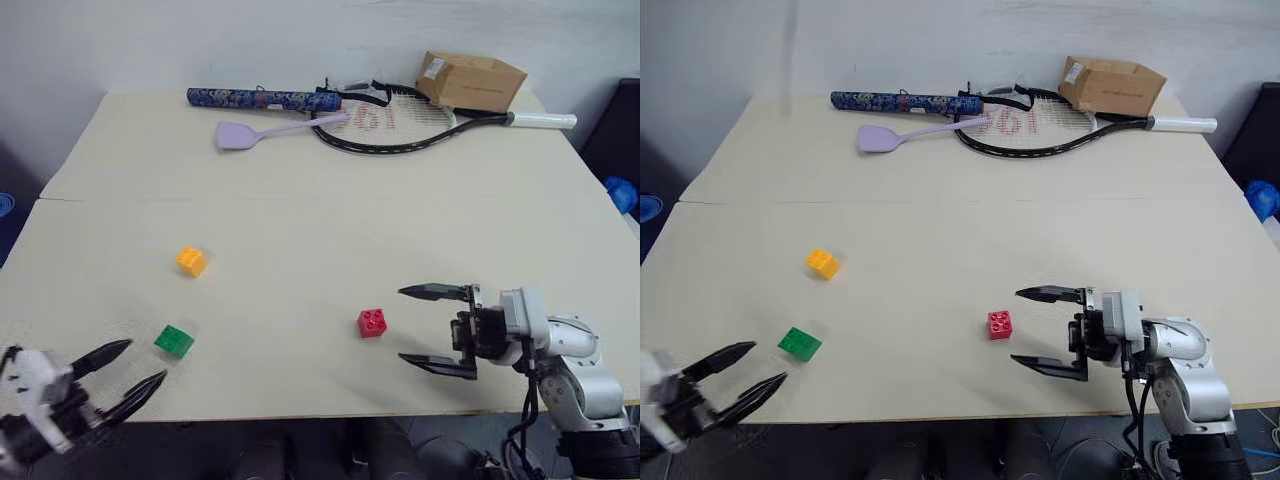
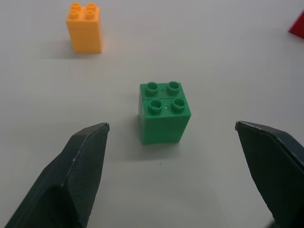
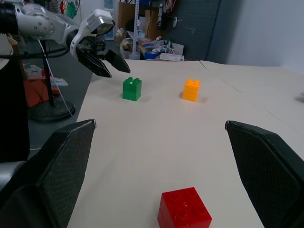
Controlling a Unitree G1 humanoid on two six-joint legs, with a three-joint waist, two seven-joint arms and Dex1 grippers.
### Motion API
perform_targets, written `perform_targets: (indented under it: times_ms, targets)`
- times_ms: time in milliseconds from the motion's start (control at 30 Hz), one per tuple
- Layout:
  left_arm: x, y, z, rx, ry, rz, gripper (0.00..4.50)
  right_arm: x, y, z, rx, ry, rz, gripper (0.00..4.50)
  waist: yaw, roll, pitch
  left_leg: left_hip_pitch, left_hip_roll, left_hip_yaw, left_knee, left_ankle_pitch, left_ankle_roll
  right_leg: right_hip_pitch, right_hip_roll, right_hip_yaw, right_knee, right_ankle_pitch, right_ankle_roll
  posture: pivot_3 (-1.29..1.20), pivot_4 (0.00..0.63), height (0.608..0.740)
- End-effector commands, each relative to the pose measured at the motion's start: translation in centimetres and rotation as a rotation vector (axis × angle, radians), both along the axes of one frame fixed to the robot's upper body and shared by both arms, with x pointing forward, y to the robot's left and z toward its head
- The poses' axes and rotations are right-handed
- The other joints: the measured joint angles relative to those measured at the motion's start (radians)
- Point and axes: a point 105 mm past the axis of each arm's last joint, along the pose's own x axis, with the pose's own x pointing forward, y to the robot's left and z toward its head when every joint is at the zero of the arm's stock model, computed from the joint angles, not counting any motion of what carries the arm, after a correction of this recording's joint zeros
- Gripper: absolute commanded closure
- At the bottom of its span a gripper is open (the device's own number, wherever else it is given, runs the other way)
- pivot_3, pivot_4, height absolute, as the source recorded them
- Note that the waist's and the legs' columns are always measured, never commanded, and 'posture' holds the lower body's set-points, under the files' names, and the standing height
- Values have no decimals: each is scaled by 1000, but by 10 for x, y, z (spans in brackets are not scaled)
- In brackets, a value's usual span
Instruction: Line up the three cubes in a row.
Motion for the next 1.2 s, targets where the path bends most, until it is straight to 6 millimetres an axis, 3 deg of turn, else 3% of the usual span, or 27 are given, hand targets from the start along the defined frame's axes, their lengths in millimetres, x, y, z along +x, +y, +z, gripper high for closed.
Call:
perform_targets:
  times_ms: [33,267,400,633,700,833,967,1067,1200]
  targets:
    - [11,-8,-1,48,-53,55,0,-1,2,7,23,-27,7,29,7,0,0,0,0,0,0,0,0,0,0,0,0,0,0,0,150,740]
    - [34,-19,-9,53,-94,126,0,3,1,5,15,-22,0,29,18,0,0,0,0,0,1,0,1,0,0,0,0,0,0,0,150,740]
    - [36,-29,-11,44,-86,103,819,2,0,2,8,-21,-9,0,17,0,0,0,0,0,1,0,1,0,0,0,0,0,0,0,150,740]
    - [33,-23,-8,80,-77,78,2990,0,-5,-2,0,-19,-38,0,17,0,0,0,0,0,1,0,1,0,1,0,0,0,0,0,150,740]
    - [38,-30,3,87,-105,-7,2976,-1,-7,-2,-2,-20,-49,0,19,0,0,0,0,0,1,0,2,0,0,0,0,0,0,0,150,740]
    - [46,-69,29,213,-114,-438,2976,-7,-20,-2,-29,-19,-89,0,40,0,0,-1,0,-2,3,0,1,1,0,-2,0,0,0,0,150,740]
    - [65,-100,42,256,-126,-683,2976,-7,-35,-1,-64,-22,-143,0,40,4,-2,-1,-1,0,4,0,2,2,-1,-1,0,0,0,0,150,740]
    - [81,-129,41,285,-122,-837,2976,-7,-46,-1,-85,-29,-192,0,41,4,-2,-1,-1,0,4,1,2,2,1,-2,1,1,1,0,150,740]
    - [99,-157,29,316,-88,-909,2976,-7,-51,1,-89,-42,-238,0,39,4,-2,-1,0,2,5,2,1,2,8,-1,2,1,2,0,150,740]
